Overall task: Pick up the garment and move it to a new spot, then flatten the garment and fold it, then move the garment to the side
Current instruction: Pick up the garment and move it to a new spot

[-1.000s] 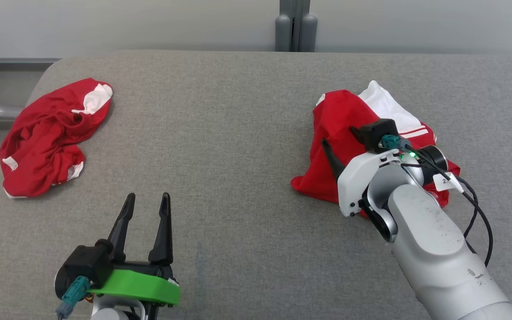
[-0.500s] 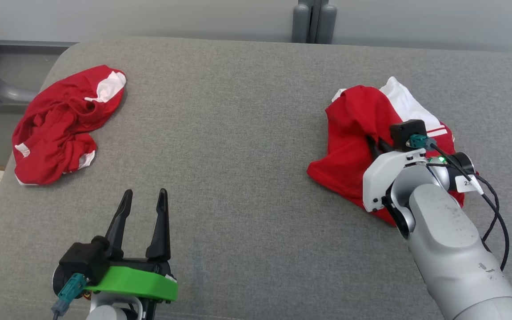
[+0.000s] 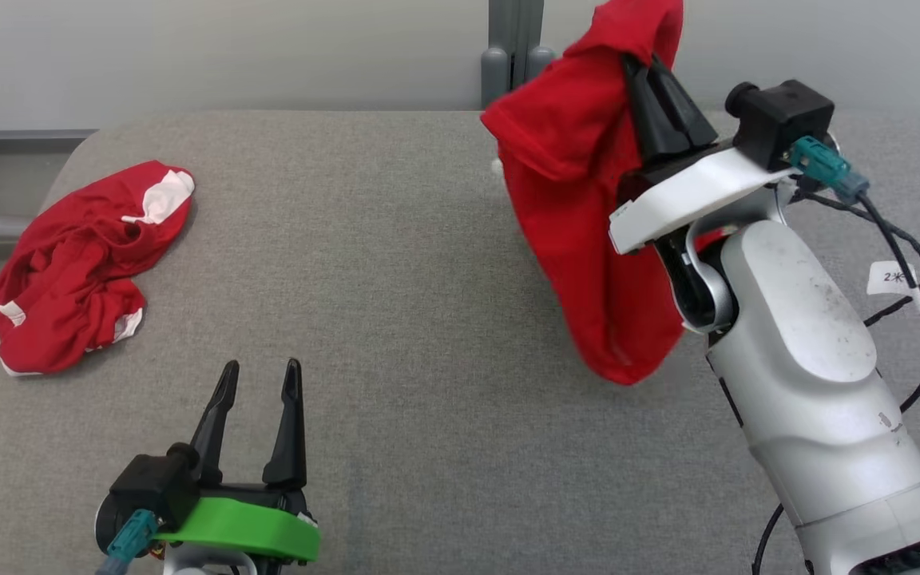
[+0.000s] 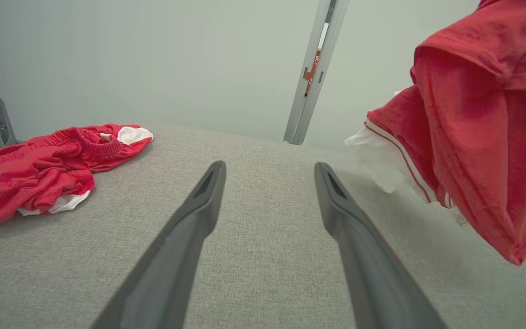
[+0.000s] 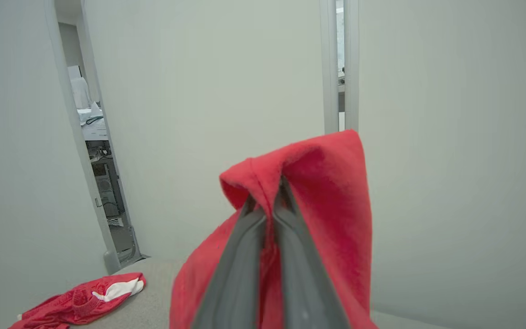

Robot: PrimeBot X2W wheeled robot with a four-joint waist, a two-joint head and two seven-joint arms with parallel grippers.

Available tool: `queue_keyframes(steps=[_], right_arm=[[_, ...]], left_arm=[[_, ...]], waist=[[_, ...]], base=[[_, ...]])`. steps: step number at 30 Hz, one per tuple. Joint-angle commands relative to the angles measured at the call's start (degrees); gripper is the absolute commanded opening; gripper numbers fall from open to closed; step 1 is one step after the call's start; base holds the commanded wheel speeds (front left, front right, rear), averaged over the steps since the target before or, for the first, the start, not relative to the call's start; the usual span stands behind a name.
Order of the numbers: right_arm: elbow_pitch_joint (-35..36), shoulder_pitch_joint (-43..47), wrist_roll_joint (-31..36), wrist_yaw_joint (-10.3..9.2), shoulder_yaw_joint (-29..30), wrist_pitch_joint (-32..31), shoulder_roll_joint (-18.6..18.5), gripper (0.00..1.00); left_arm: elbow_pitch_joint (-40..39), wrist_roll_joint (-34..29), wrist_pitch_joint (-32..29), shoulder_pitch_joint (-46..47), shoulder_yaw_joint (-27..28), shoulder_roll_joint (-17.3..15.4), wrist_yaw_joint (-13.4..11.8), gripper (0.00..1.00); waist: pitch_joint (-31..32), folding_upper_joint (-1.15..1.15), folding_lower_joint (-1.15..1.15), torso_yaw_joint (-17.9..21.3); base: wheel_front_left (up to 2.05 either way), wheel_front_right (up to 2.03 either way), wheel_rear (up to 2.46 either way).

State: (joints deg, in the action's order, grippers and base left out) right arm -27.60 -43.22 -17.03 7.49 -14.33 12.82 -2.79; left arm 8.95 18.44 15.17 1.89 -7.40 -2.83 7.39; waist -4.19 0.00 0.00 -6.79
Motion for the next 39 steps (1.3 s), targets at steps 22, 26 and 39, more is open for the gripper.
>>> queue_keyframes(steps=[22, 26, 39], right_arm=[[3.3, 17.0, 19.7, 0.01, 20.5, -12.4, -0.2, 1.00], [7.5, 21.3, 19.6, 0.01, 17.0, -10.4, -0.2, 1.00], [17.8, 37.9, 15.0, 0.01, 13.8, -0.7, -0.2, 1.00]], left_arm=[[-0.8, 0.3, 0.0, -0.1, 0.1, -0.1, 0.1, 1.00], [-0.8, 0.2, 0.0, -0.3, 0.6, -0.1, 0.1, 1.00], [-0.5, 0.0, 0.0, -0.9, 1.2, -0.1, 0.1, 1.00]], waist=[[-0.5, 0.00, 0.00, 0.4], [-0.5, 0.00, 0.00, 0.7], [0.1, 0.00, 0.00, 2.3]], base=[[0.00, 0.00, 0.00], [0.00, 0.00, 0.00], [0.00, 0.00, 0.00]])
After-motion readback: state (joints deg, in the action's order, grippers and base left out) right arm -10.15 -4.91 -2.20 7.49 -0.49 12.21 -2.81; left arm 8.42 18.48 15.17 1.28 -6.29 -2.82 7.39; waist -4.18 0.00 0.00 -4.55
